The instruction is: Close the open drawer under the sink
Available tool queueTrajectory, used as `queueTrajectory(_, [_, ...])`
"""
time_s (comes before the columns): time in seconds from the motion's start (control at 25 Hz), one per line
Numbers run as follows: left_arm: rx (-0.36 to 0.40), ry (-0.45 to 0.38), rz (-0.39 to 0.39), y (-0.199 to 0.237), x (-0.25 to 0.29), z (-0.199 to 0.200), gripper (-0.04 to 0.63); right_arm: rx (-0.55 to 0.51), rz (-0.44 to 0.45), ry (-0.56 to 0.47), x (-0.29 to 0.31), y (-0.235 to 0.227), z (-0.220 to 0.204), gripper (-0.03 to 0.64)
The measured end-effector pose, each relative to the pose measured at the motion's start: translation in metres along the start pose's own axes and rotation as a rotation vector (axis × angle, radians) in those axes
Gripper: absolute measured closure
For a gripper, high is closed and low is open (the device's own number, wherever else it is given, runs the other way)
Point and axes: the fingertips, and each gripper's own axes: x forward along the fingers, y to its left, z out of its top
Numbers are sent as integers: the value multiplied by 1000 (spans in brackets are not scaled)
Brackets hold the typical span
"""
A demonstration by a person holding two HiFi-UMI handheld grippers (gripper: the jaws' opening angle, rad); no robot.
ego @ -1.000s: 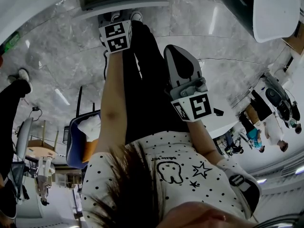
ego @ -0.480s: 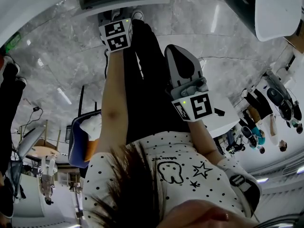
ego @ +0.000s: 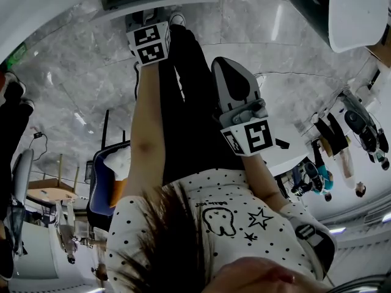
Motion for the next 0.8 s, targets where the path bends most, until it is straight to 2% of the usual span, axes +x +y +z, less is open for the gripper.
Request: queueTrajectory(0.8, [2, -21, 1, -4, 14, 21, 449, 9, -16, 0, -1, -12, 6, 603])
